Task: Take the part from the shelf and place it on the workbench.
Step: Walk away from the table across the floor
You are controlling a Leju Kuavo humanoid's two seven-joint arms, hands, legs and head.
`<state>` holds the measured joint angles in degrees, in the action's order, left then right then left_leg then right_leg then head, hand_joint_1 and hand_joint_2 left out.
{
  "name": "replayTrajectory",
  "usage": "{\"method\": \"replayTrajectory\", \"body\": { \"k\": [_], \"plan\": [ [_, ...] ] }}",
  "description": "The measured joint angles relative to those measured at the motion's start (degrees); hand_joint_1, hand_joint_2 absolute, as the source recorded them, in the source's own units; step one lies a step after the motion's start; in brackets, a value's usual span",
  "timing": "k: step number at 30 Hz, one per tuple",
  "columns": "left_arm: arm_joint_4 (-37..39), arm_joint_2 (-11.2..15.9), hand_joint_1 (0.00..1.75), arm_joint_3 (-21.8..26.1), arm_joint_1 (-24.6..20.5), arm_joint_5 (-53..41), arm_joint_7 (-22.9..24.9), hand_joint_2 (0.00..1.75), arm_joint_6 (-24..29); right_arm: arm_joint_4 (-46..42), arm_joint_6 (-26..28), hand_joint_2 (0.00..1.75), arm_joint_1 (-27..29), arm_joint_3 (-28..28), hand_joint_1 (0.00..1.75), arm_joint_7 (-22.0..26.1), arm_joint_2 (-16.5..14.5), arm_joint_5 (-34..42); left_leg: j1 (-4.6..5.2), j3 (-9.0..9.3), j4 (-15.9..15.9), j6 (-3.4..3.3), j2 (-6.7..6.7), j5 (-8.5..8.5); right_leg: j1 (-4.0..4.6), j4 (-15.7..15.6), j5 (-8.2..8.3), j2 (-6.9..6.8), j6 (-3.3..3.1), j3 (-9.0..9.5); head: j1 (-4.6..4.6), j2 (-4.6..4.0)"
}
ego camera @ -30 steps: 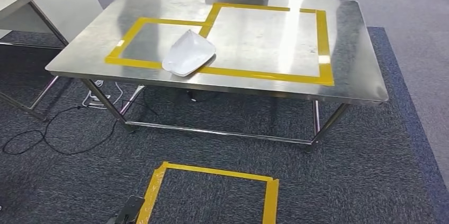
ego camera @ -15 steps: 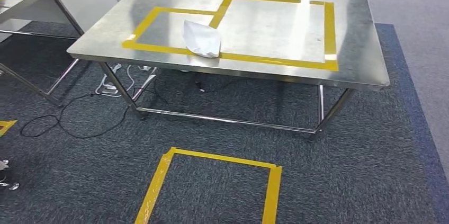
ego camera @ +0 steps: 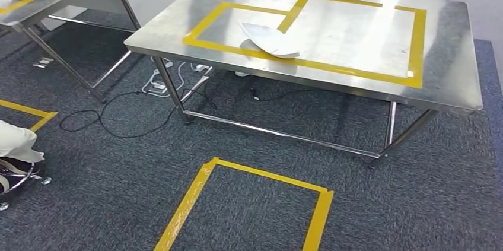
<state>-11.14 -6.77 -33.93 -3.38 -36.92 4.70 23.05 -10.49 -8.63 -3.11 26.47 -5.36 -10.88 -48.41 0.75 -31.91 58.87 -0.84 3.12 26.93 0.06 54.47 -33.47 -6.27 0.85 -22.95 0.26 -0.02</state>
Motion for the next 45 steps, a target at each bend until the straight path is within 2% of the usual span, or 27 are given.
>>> {"method": "replayTrajectory", "body": {
  "k": [1,3,5,7,8,9,11,12,14,16,18,21,23,25,27,28,29,31,33,35,37,38,39,40,42,44,45],
  "plan": [
    [0.0,0.0,0.00,-0.1,0.0,0.2,0.1,0.00,0.0,0.0,0.0,0.00,-0.1,0.0,0.00,0.0,0.0,0.0,-0.16,0.06,-0.5,-0.31,-0.56,0.14,0.01,0.2,-0.37,0.24,0.23,-0.04,0.06,0.00],
    [0.0,0.0,0.00,-0.1,-0.1,0.5,0.3,0.00,-0.1,-0.1,0.0,0.00,-0.3,-0.1,0.00,0.0,0.0,-0.1,-0.53,0.21,-1.6,-1.00,-1.67,0.18,-0.11,3.1,-2.41,2.67,0.65,-1.76,0.37,0.00],
    [0.0,0.0,0.00,-0.1,-0.2,0.6,0.4,0.00,-0.1,-0.1,0.0,0.00,-0.4,-0.1,0.00,0.1,0.0,-0.2,-0.53,-0.02,-1.8,-1.47,-2.69,-0.02,-0.30,10.6,-5.63,5.39,0.79,-5.80,0.69,0.00],
    [0.0,-0.1,0.00,-0.1,-0.2,0.9,0.4,0.00,-0.2,-0.1,0.0,0.00,-0.5,-0.1,0.00,0.2,0.0,-0.3,-0.38,-0.18,-1.8,-1.62,-3.84,-0.15,-0.33,17.0,-6.78,5.99,0.82,-9.46,0.71,0.00],
    [0.1,-0.1,0.00,-0.1,-0.1,1.0,0.4,0.00,-0.2,-0.1,-0.1,0.00,-0.6,-0.1,0.00,0.1,0.0,-0.4,-0.33,-0.19,-1.7,-1.63,-4.51,-0.20,-0.33,17.2,-5.63,6.09,0.81,-9.97,0.71,0.00],
    [0.1,-0.1,0.00,-0.1,-0.1,1.1,0.4,0.00,-0.2,-0.1,-0.1,0.00,-0.7,-0.1,0.00,0.1,0.0,-0.5,-0.31,-0.19,-1.5,-1.61,-5.25,-0.24,-0.35,15.1,-3.45,6.29,0.76,-9.43,0.72,0.00],
    [0.1,-0.1,0.00,-0.1,-0.2,1.1,0.4,0.00,-0.2,-0.1,-0.1,0.00,-0.7,-0.2,0.00,0.0,0.0,-0.6,-0.25,-0.36,-1.1,-1.40,-6.73,-0.29,-0.55,8.0,0.87,8.33,0.70,-6.85,0.71,0.00],
    [0.1,-0.2,0.00,-0.1,-0.3,1.1,0.4,0.00,-0.2,-0.1,-0.1,0.00,-0.6,-0.2,0.00,0.0,0.0,-0.7,-0.20,-0.68,-0.7,-1.20,-7.43,-0.35,-0.70,5.1,1.76,9.51,0.71,-5.77,0.71,0.00],
    [0.1,-0.2,0.00,-0.1,-0.4,1.1,0.4,0.00,-0.2,-0.1,-0.2,0.00,-0.6,-0.3,0.00,0.0,0.0,-0.7,-0.22,-1.50,-0.4,-0.48,-8.59,-0.71,-0.76,3.1,1.54,10.71,0.56,-5.14,0.66,0.00],
    [0.1,-0.2,0.00,-0.1,-0.3,1.1,0.4,0.00,-0.2,-0.1,-0.2,0.00,-0.7,-0.4,0.00,0.0,0.0,-0.7,-0.37,-2.13,-0.2,0.29,-9.35,-1.07,-0.80,2.8,1.84,9.57,-0.06,-4.99,0.63,0.00],
    [0.2,-0.2,0.00,-0.1,-0.3,1.0,0.3,0.00,0.2,-0.1,-0.2,0.00,-0.7,-0.6,0.00,0.0,-0.1,-0.7,-0.31,-3.20,1.8,0.97,-7.74,0.31,-1.02,2.6,2.39,8.11,-0.76,-4.85,0.26,0.00],
    [0.2,-0.2,0.00,-0.1,-0.3,0.8,0.0,0.00,1.2,-0.1,-0.1,0.00,-0.4,-0.6,0.00,-0.1,-0.1,-0.7,-0.57,-7.48,12.0,1.85,-4.41,5.79,-1.04,2.5,2.61,5.49,-1.10,-5.11,-0.21,0.00],
    [0.2,-0.2,0.00,-0.1,-0.2,0.6,-0.1,0.00,1.7,-0.1,-0.1,0.00,-0.4,-0.6,0.00,-0.1,-0.1,-0.7,-0.88,-8.63,15.7,2.16,-3.89,6.67,-1.01,2.5,2.58,3.75,-1.08,-5.20,-0.21,0.00],
    [0.2,-0.1,0.00,-0.1,-0.1,0.6,-0.1,0.00,1.9,-0.1,0.0,0.00,-0.4,-0.6,0.00,-0.2,-0.1,-0.8,-1.04,-5.56,10.5,2.10,-3.06,3.51,-1.00,2.5,2.48,2.34,-0.94,-5.07,-0.22,0.00],
    [0.2,-0.1,0.00,-0.1,-0.1,0.6,-0.1,0.00,1.9,-0.1,0.0,0.00,-0.4,-0.6,0.00,-0.2,-0.1,-0.8,-0.72,-1.57,2.7,1.61,-0.56,0.83,-0.77,2.6,2.25,1.24,-0.54,-4.93,-0.24,0.00],
    [0.2,-0.1,0.00,-0.1,-0.1,0.6,-0.1,0.00,1.9,-0.1,0.0,0.00,-0.4,-0.6,0.00,-0.2,-0.1,-0.8,-0.49,-0.56,0.4,1.24,0.43,0.34,-0.60,2.6,2.15,0.75,-0.25,-4.92,-0.21,0.00],
    [0.2,-0.1,0.00,-0.1,-0.1,0.6,-0.2,0.00,1.9,-0.1,0.0,0.00,-0.4,-0.6,0.00,-0.2,-0.1,-0.8,-0.25,-0.36,-0.4,0.87,0.88,0.46,-0.42,2.6,2.09,0.26,0.05,-4.92,-0.20,0.00],
    [0.2,-0.2,0.00,-0.1,0.0,0.5,-0.2,0.00,2.0,-0.1,0.0,0.00,-0.5,-0.6,0.00,-0.2,-0.1,-0.9,-0.21,-0.64,-0.7,0.07,-0.13,0.25,-0.35,2.4,1.98,-0.61,0.68,-4.87,-0.16,0.00],
    [0.2,-0.2,0.00,-0.1,0.1,0.6,-0.2,0.00,2.0,-0.1,0.0,0.00,-0.6,-0.6,0.00,-0.2,-0.1,-0.9,-0.43,-0.69,-1.1,-0.79,-1.35,-0.17,-0.53,3.9,0.58,1.16,1.21,-5.58,0.07,0.00],
    [0.3,-0.3,0.00,-0.1,0.0,0.5,-0.2,0.00,2.0,-0.2,0.0,0.00,-0.7,-0.6,0.00,0.0,-0.1,-0.9,-0.50,-0.86,-1.3,-1.43,-2.57,-0.49,-0.66,10.0,-2.83,4.45,1.39,-8.42,0.36,0.00],
    [0.3,-0.3,0.00,-0.1,0.0,0.5,-0.2,0.00,2.0,-0.2,0.0,0.00,-0.8,-0.6,0.00,0.0,-0.1,-0.9,-0.35,-1.08,-1.3,-1.70,-3.90,-0.59,-0.62,17.3,-5.58,5.84,1.38,-11.96,0.39,0.00],
    [0.3,-0.3,0.00,-0.1,0.0,0.5,-0.2,0.00,2.0,-0.2,0.0,0.00,-0.9,-0.6,0.00,0.0,-0.1,-0.9,-0.27,-1.11,-1.3,-1.75,-4.63,-0.63,-0.59,18.8,-5.52,6.03,1.34,-12.77,0.38,0.00],
    [0.3,-0.3,0.00,-0.1,0.1,0.5,-0.2,0.00,2.0,-0.2,0.0,0.00,-0.9,-0.6,0.00,0.0,0.0,-0.9,-0.22,-1.11,-1.2,-1.74,-5.46,-0.68,-0.60,18.0,-4.22,6.19,1.28,-12.50,0.37,0.00],
    [0.3,-0.3,0.00,-0.1,0.1,0.6,-0.2,0.00,2.0,-0.2,0.0,0.00,-0.8,-0.6,0.00,-0.1,0.0,-0.9,-0.20,-1.10,-1.1,-1.69,-6.32,-0.71,-0.64,15.1,-2.05,6.51,1.20,-11.22,0.37,0.00],
    [0.3,-0.4,0.00,-0.1,0.0,0.7,-0.2,0.00,2.0,-0.2,-0.1,0.00,-0.7,-0.6,0.00,-0.1,0.0,-1.0,-0.15,-1.33,-0.5,-1.42,-7.91,-0.70,-0.94,7.4,1.50,9.03,1.06,-7.89,0.37,0.00],
    [0.3,-0.4,0.00,-0.1,-0.1,0.7,-0.2,0.00,2.0,-0.2,-0.1,0.00,-0.6,-0.6,0.00,0.0,-0.1,-1.0,-0.20,-1.96,-0.1,-0.81,-9.25,-0.85,-1.12,3.8,2.12,11.30,0.92,-6.30,0.34,0.00],
    [0.3,-0.4,0.00,-0.1,-0.1,0.7,-0.2,0.00,2.0,-0.1,-0.1,0.00,-0.6,-0.6,0.00,0.0,-0.1,-1.0,-0.27,-2.30,0.0,-0.38,-9.93,-1.05,-1.06,3.6,1.99,11.43,0.79,-6.13,0.33,0.00]
  ]
}}
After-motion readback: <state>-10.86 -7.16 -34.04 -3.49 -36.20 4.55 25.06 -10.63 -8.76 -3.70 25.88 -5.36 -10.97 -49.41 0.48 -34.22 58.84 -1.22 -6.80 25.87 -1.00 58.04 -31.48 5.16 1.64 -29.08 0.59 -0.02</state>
